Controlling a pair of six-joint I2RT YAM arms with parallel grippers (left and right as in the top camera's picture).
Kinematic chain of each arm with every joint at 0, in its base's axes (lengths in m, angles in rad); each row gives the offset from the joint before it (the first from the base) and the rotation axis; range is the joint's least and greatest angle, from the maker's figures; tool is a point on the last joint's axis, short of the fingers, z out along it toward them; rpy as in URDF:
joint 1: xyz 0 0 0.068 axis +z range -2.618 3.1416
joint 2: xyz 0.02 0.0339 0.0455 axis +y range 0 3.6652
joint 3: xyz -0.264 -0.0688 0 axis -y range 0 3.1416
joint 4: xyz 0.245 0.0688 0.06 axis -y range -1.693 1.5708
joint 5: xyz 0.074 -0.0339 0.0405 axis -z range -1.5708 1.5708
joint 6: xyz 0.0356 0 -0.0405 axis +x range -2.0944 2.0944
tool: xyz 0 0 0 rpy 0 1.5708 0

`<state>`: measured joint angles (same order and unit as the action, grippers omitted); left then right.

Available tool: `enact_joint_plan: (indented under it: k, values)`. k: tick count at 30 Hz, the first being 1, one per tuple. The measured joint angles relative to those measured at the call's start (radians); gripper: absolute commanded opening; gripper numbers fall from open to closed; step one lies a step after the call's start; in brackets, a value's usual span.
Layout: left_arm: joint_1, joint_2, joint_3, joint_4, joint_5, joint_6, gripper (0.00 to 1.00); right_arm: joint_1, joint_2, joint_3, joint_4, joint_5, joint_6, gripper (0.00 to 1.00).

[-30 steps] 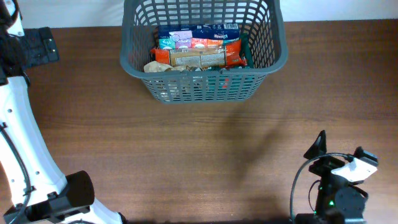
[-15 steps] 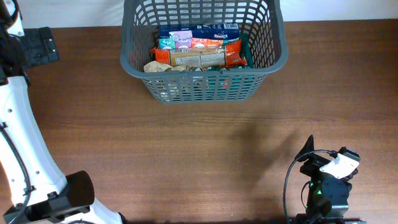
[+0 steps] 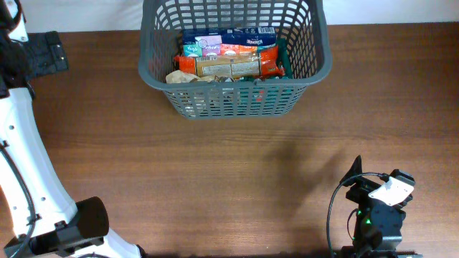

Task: Pack container

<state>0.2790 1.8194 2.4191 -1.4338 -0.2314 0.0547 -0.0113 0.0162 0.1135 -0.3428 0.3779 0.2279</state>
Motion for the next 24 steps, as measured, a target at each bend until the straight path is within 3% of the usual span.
enact_joint_plan:
  k: [3,8,13,17,24]
  values:
    - [-0.025,-0.034,-0.063,0.01,-0.002,0.0,0.99,0.0,0.0,0.0,0.0,0.0,0.0,0.99]
    - [-0.146,-0.21,-0.341,0.015,-0.001,-0.004,0.99,0.0,0.0,0.0,0.0,0.0,-0.001,0.99]
    - [-0.272,-0.481,-0.647,0.037,0.011,-0.004,0.99,0.0,0.0,0.0,0.0,0.0,0.0,0.99]
    - [-0.293,-0.702,-0.858,0.168,0.018,-0.004,0.99,0.0,0.0,0.0,0.0,0.0,0.0,0.99]
    - [-0.295,-1.107,-1.365,0.879,0.171,-0.011,0.99,0.0,0.0,-0.001,0.001,0.003,0.0,0.99]
